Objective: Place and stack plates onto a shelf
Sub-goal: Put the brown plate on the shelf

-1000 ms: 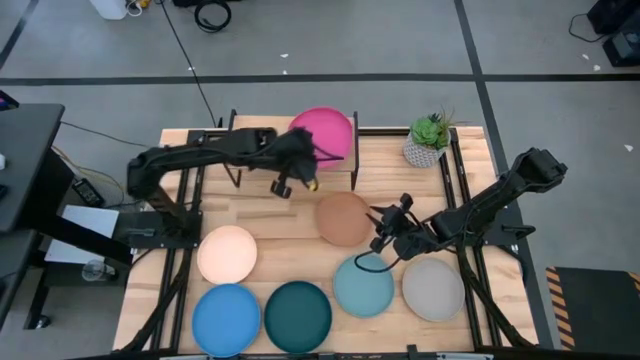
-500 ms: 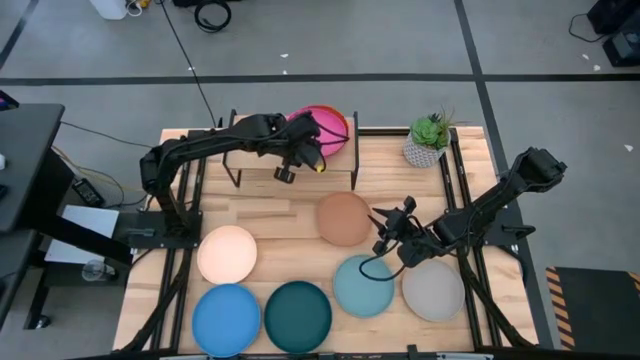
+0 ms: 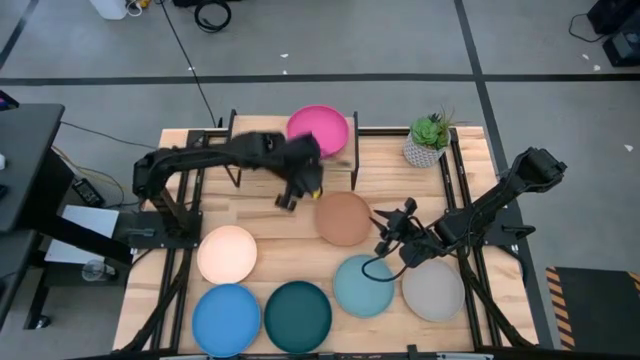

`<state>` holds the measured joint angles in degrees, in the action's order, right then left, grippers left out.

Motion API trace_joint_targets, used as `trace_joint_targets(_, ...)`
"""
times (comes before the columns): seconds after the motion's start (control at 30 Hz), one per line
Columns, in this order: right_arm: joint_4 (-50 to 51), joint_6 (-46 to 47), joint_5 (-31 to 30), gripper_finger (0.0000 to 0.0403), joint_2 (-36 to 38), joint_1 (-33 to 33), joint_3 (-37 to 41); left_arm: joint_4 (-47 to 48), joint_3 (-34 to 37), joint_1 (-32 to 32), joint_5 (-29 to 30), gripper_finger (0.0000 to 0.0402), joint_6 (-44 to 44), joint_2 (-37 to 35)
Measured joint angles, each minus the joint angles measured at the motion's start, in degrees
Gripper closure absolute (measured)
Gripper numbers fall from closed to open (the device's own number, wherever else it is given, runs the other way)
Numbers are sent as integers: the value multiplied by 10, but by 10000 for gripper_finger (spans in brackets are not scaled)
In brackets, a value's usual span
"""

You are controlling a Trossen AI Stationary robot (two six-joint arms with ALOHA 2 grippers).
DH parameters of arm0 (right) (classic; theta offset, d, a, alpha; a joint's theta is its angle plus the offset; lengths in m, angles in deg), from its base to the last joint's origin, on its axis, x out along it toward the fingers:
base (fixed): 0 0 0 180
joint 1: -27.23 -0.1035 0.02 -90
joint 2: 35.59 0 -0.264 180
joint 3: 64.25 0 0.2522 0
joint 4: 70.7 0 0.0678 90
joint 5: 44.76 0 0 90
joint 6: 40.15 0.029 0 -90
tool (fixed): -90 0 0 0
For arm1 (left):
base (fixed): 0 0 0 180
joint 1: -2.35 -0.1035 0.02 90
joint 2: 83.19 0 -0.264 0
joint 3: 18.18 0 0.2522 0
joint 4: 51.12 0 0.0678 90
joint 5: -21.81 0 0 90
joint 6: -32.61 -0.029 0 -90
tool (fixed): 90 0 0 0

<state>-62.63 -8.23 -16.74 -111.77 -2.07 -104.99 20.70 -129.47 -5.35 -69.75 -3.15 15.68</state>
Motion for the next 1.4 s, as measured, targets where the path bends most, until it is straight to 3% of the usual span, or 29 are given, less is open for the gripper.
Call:
trace_joint_targets(0.2, -86, -9, 0, 287, 0, 0, 53, 8, 93, 97, 8, 256, 92, 0)
trace_joint_targets(0.37, -161, -62, -1, 287, 0, 2, 66, -108, 179, 163, 89, 258, 93, 1)
trace_joint_targets(0.43, -185, -88, 3, 287, 0, 2, 66, -166, 198, 177, 90, 258, 80, 4)
trace_joint_targets(0.67, -200, -111, 6, 287, 0, 2, 66, -254, 201, 163, 45, 258, 63, 50)
trace_joint_targets(1.0, -202, -115, 7, 287, 0, 0, 66, -308, 201, 141, 46, 258, 10, 135)
trace_joint_targets(1.1, -202, -112, 20, 287, 0, 1, 66, -328, 201, 134, 72, 258, -12, 151)
trace_joint_targets(1.4, -208, -107, 31, 287, -2, -13, 66, -311, 201, 109, 55, 260, -25, 173)
